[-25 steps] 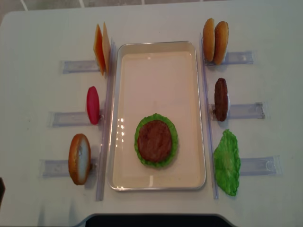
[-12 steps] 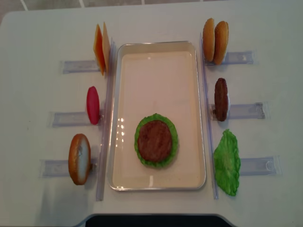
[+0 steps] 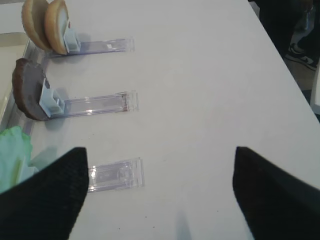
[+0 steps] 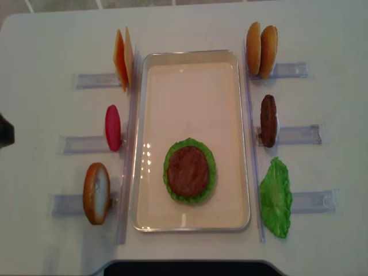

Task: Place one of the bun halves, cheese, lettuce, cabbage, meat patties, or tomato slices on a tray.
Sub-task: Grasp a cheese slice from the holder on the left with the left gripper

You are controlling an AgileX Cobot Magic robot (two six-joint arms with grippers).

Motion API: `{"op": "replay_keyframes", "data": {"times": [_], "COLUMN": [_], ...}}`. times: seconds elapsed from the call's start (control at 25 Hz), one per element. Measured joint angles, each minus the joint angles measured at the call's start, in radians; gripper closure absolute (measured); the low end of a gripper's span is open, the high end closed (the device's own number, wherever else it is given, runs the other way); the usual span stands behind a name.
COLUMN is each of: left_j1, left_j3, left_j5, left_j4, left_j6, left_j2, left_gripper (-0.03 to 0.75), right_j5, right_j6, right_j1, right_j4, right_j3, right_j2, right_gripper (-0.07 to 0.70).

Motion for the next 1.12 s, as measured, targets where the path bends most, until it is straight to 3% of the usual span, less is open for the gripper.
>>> {"op": "replay_keyframes", "data": {"times": [0.2, 1.12], "left_j1": [0.0, 0.0], "left_j3": [-0.119, -0.59], "left_j5": [0.042, 0.047], "left_j4": [-0.015, -0.069], "left_j6": [0.0, 0.0], "left_j2": [0.172, 0.731], "left_gripper": [0.024, 0.024], "right_j5": [0.0, 0.0], "right_j6": [0.0, 0.0], "right_j1": [0.0, 0.0], "right_j4": [0.0, 0.0], "right_j3": [0.0, 0.0], "right_j2": [0.0, 0.0], "right_gripper": [0.044, 0.044]}}
